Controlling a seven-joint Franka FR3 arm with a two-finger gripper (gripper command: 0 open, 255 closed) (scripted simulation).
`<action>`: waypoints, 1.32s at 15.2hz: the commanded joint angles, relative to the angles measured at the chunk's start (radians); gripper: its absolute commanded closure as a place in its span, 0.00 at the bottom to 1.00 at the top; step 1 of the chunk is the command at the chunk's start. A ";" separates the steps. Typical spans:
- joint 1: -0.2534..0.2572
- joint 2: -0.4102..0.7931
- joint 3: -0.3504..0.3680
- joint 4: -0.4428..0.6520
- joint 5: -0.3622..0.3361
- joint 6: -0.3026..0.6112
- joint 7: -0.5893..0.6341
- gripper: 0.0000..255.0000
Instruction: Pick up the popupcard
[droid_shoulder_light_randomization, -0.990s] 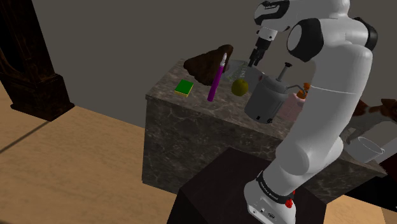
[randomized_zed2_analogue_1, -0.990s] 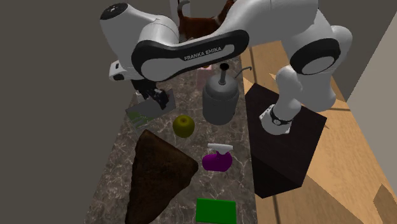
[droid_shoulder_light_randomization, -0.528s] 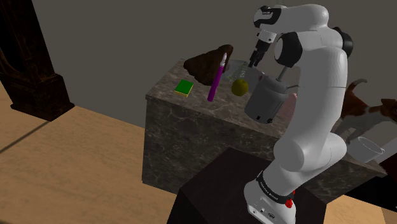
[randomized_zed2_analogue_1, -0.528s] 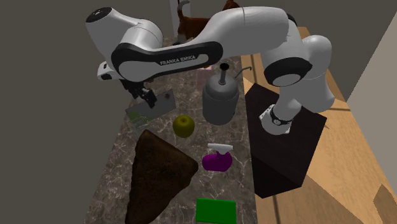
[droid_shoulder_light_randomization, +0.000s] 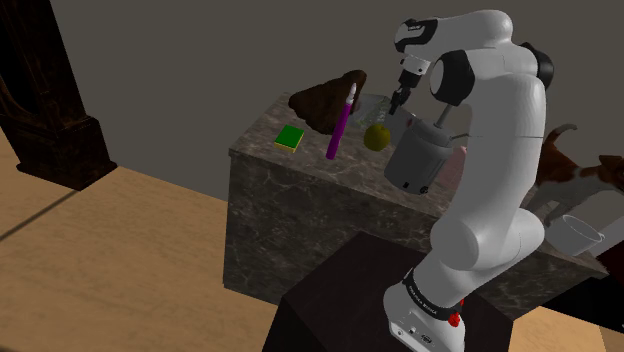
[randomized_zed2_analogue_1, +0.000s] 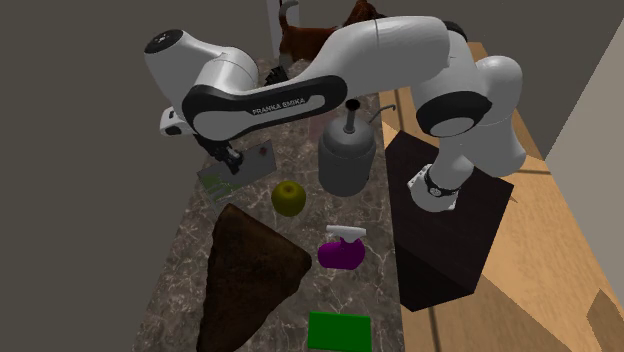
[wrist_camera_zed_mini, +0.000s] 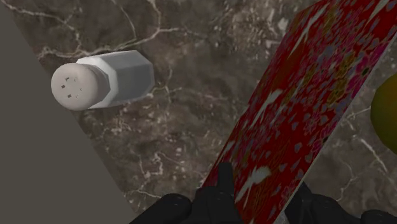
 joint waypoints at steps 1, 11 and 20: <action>0.000 0.000 0.000 -0.001 0.000 0.001 -0.001 1.00; -0.006 -0.001 -0.001 0.039 -0.001 -0.038 0.005 1.00; -0.040 0.019 0.000 0.197 0.004 -0.172 0.017 1.00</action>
